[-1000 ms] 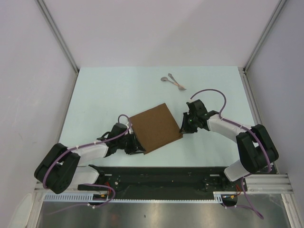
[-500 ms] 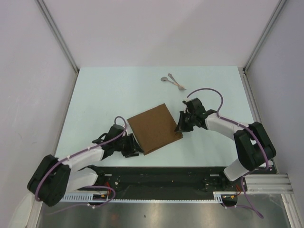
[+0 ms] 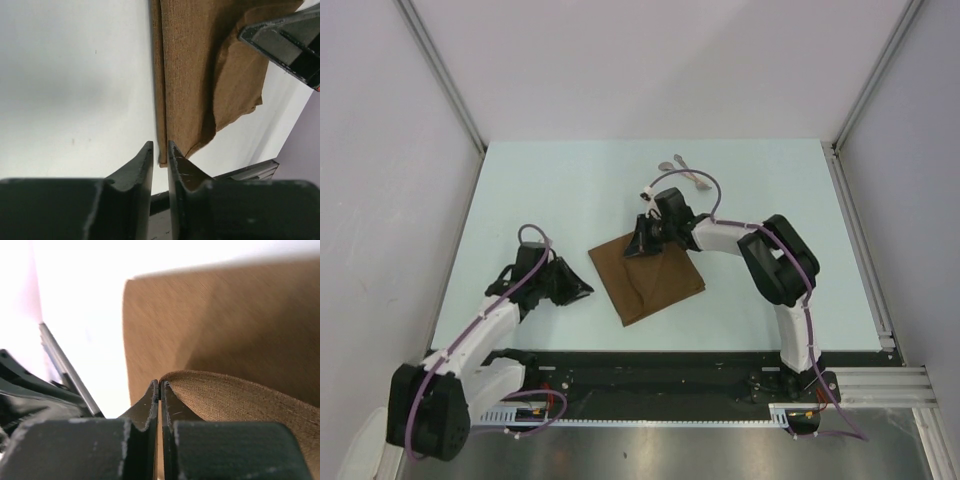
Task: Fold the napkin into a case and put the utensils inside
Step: Fold the top corner of the square-folded napkin at the center of the board.
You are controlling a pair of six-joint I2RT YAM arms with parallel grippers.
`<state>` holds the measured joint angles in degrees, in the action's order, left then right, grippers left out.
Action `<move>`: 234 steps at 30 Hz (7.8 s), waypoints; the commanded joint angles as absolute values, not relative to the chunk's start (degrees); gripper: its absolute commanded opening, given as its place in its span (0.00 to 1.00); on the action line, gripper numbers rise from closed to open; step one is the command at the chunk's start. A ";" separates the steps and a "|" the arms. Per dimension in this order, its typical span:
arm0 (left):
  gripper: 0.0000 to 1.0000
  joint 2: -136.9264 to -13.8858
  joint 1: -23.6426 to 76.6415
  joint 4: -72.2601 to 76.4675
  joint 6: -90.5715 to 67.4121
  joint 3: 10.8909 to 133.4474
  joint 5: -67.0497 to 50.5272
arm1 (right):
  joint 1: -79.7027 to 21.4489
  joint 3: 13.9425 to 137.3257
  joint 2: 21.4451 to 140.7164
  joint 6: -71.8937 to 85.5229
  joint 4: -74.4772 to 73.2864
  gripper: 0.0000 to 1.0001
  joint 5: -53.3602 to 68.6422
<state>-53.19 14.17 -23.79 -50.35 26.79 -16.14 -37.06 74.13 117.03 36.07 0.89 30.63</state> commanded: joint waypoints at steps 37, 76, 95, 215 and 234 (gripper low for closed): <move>0.24 -85.47 11.60 -6.16 -46.40 49.02 -28.65 | -30.87 77.79 115.23 36.12 3.51 0.57 35.68; 0.38 -93.60 9.76 -19.07 -32.43 58.62 -13.26 | -25.57 77.89 119.63 36.82 6.77 0.36 40.96; 0.29 -101.95 11.25 -15.47 -33.49 58.97 -17.58 | -35.86 66.62 111.36 37.09 8.09 0.35 37.53; 0.00 -106.88 11.87 -26.02 -26.98 67.59 -5.01 | -50.54 54.04 107.76 39.12 12.52 0.32 36.48; 0.41 -94.23 16.16 -31.11 -25.84 70.40 6.85 | -27.78 71.62 111.25 31.38 3.43 0.37 36.04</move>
<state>-100.49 12.88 -29.54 -27.03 66.85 1.39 -29.71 66.57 107.22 33.71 4.86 35.77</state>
